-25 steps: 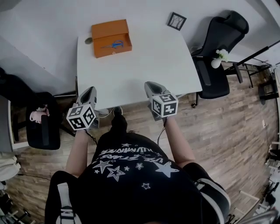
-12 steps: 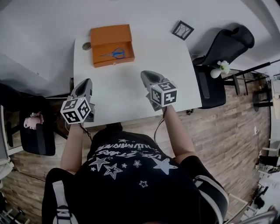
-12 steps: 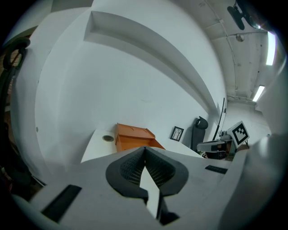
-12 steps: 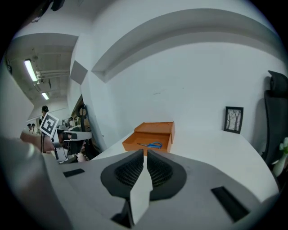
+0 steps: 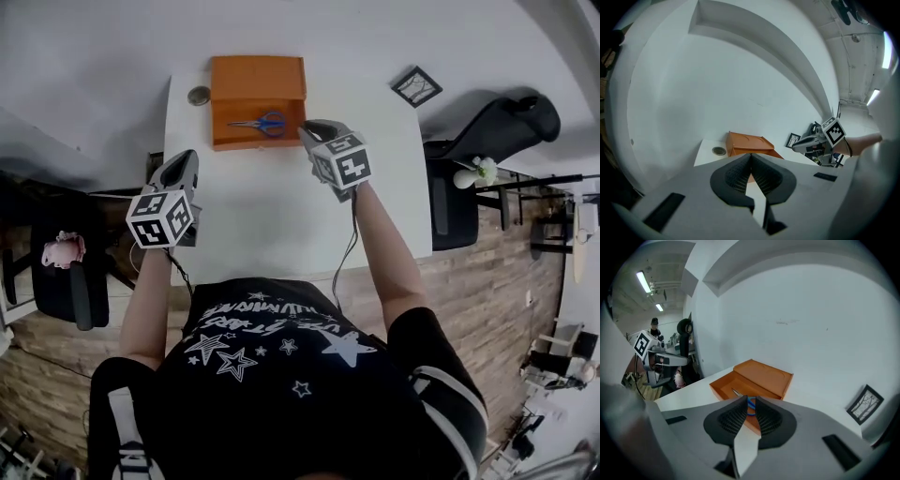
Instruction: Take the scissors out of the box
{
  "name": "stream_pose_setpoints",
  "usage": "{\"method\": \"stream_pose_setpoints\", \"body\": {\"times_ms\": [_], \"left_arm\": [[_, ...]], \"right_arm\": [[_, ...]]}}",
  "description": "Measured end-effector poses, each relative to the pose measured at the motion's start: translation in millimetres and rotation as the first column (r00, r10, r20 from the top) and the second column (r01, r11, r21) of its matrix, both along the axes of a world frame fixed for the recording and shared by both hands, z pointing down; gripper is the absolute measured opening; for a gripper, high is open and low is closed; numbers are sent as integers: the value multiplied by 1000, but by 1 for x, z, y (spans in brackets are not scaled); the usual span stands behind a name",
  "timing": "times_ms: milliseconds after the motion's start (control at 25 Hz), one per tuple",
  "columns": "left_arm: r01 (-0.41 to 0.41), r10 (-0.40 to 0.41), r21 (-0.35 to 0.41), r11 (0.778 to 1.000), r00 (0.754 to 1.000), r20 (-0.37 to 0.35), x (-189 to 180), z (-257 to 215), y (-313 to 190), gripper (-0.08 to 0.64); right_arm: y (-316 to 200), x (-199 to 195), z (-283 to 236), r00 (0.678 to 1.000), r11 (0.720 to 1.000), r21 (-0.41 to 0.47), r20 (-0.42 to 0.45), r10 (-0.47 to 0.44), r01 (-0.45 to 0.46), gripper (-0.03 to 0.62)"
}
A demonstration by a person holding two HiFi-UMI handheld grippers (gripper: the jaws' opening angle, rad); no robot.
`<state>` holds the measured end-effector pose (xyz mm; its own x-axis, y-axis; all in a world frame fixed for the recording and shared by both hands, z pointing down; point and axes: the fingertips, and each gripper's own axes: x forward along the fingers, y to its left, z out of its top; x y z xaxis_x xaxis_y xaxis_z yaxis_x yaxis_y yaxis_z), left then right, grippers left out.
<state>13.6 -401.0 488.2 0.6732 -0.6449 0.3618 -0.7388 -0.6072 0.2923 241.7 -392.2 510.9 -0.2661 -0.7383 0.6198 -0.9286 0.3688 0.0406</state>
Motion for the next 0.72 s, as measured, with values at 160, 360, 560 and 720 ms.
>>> {"method": "stream_pose_setpoints", "body": {"times_ms": [160,360,560,720], "left_arm": [[0,0,-16,1000,1000,-1,0,8,-19,18],[-9,9,-36,999,1000,-7,-1,17,-39,18],[-6,6,-58,998,1000,1,-1,27,-54,18],[-10,10,-69,998,1000,-4,-2,31,-56,18]], "right_arm": [[-31,-11,18,993,994,-73,-71,-89,84,64],[-57,-25,40,971,968,-171,-121,-206,184,173],[-69,-29,71,931,923,-275,-173,-323,269,184],[-73,-33,89,904,884,-344,-176,-391,315,183]]}}
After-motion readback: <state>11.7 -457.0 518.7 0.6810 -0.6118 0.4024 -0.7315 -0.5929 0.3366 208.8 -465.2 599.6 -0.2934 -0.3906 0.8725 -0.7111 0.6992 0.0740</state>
